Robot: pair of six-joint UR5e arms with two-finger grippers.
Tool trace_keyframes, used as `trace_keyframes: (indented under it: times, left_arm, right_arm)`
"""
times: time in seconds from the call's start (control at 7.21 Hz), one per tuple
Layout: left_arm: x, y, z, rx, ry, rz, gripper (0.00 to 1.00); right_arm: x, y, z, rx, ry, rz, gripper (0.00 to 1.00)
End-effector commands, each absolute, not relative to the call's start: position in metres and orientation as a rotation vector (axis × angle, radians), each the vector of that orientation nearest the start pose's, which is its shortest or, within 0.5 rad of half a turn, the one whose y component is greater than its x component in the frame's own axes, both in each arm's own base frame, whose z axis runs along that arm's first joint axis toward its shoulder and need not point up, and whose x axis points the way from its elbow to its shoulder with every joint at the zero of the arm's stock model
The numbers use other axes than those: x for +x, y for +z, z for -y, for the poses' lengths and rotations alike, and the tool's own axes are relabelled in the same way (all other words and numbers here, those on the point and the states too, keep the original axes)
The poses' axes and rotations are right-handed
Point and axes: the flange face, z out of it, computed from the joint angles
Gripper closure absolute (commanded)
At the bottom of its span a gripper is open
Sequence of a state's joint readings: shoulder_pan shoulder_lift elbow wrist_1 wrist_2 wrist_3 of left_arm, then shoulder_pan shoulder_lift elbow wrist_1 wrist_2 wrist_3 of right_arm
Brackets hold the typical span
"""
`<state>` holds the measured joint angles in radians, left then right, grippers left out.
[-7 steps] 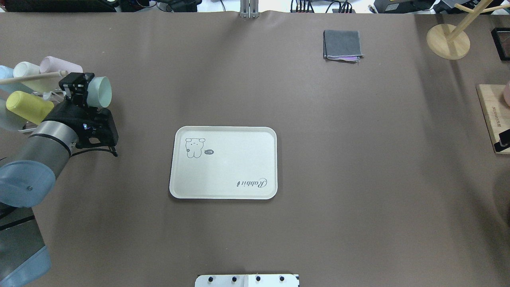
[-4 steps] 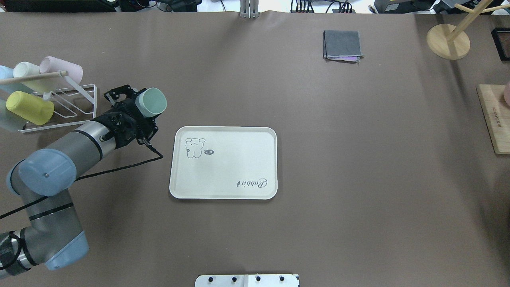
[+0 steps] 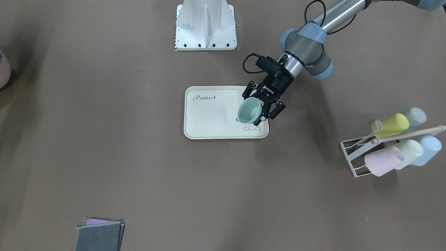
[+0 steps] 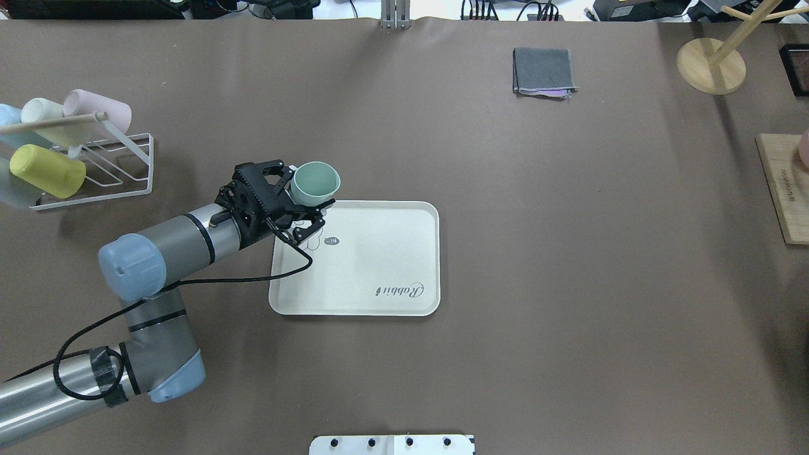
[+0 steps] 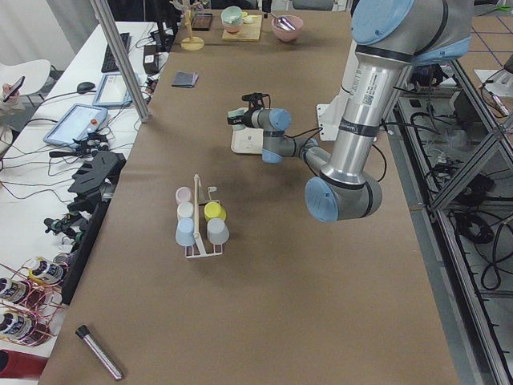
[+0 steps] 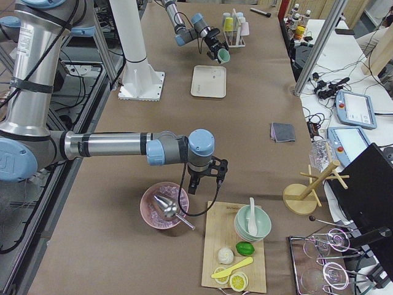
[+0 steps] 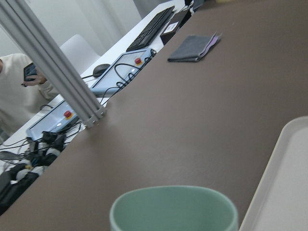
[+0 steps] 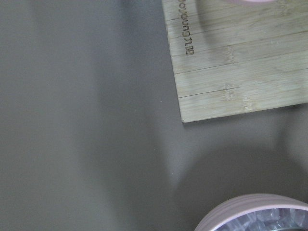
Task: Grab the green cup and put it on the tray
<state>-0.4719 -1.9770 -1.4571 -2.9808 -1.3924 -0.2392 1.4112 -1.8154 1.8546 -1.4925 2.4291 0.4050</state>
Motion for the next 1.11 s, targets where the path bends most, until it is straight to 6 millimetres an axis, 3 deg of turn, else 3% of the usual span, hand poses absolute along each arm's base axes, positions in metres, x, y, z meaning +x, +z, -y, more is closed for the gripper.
trace_keyframes:
  times: [0.0,0.42,0.97]
  left_arm:
    - [0.529,0.315,0.407,1.411,0.451,-1.177,1.00]
    - [0.552,0.321,0.385,1.326,0.504,-1.374,1.00]
    - [0.582,0.312,0.396,1.295,0.508,-1.379,1.00]
  right_arm:
    - [-0.006,0.612,0.400,-0.130,0.179,0.853,0.00]
    - [-0.005,0.612,0.400,-0.132,0.181,0.852,0.00]
    - [-0.006,0.609,0.401,-0.125,0.178,0.853,0.00]
